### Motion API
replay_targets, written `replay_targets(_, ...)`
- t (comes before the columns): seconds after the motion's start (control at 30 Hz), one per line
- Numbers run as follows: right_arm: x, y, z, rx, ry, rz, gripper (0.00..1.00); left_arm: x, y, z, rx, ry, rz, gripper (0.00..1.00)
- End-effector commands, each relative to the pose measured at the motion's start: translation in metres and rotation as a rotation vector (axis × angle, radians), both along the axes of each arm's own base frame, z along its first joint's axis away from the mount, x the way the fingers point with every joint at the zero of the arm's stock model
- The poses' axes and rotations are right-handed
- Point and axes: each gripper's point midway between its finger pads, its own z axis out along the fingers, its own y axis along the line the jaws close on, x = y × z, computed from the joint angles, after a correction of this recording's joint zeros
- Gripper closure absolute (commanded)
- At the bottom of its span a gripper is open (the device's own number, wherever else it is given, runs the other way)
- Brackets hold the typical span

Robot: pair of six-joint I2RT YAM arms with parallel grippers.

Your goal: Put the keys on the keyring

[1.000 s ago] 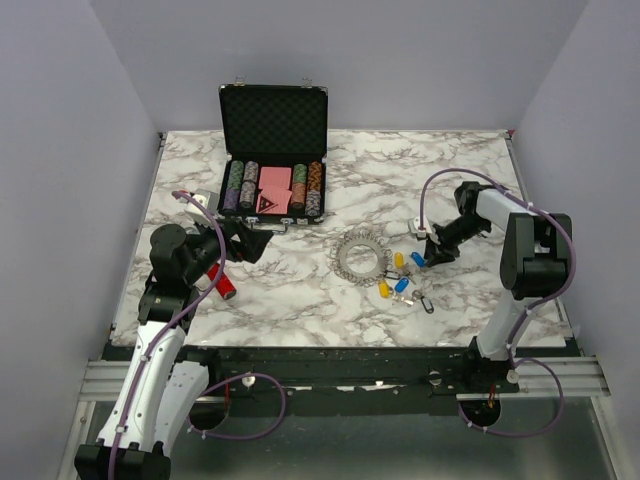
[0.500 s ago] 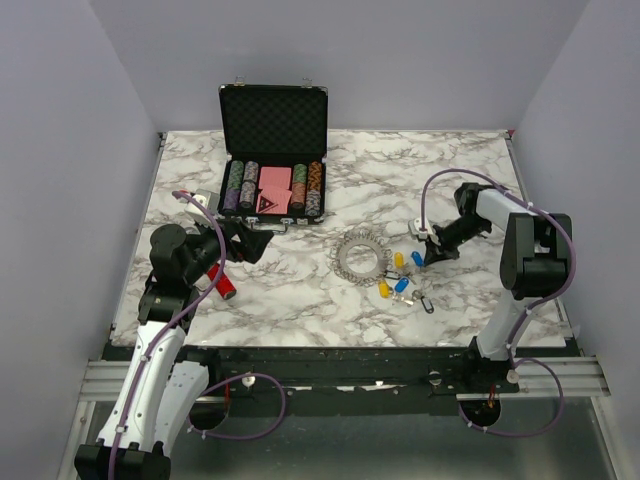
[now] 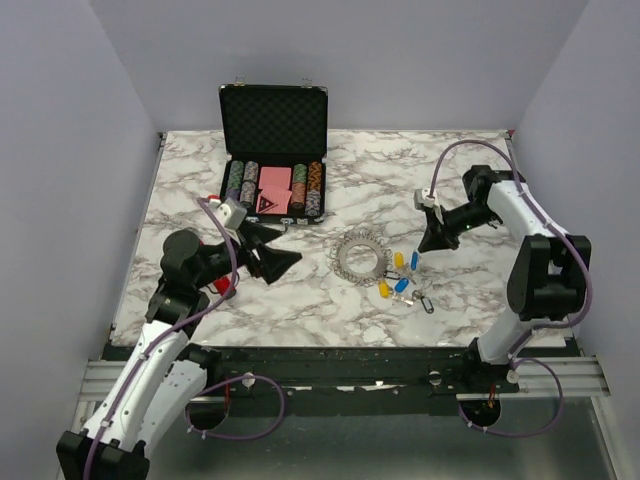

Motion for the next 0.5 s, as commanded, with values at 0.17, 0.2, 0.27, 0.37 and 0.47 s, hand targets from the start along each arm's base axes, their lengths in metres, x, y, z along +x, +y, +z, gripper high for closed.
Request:
replay_targets(0.17,-0.053,0.057,0.068,0.126,0.011,0.055,0.99,-0.052,-0.067,-0.003,0.020,-0.112,-0.262,0.10)
replay_targets(0.2,-0.060,0.065,0.073,0.157,0.000,0.082,0.99,-0.055,-0.075,-0.004,0.026,-0.122,-0.270,0.12)
replay_targets(0.27,-0.073,0.079,0.085,0.231,-0.017,0.141,0.99,-0.061,-0.092,-0.008,0.034,-0.145,-0.304,0.20)
replay_targets(0.37,-0.090,0.097,0.099,0.335,0.003,0.207,0.99,-0.068,-0.118,-0.022,0.076,-0.148,-0.343,0.28)
replay_targets(0.47,-0.099,0.108,0.100,0.366,0.024,0.245,0.99,-0.069,-0.138,-0.035,0.122,-0.176,-0.345,0.35)
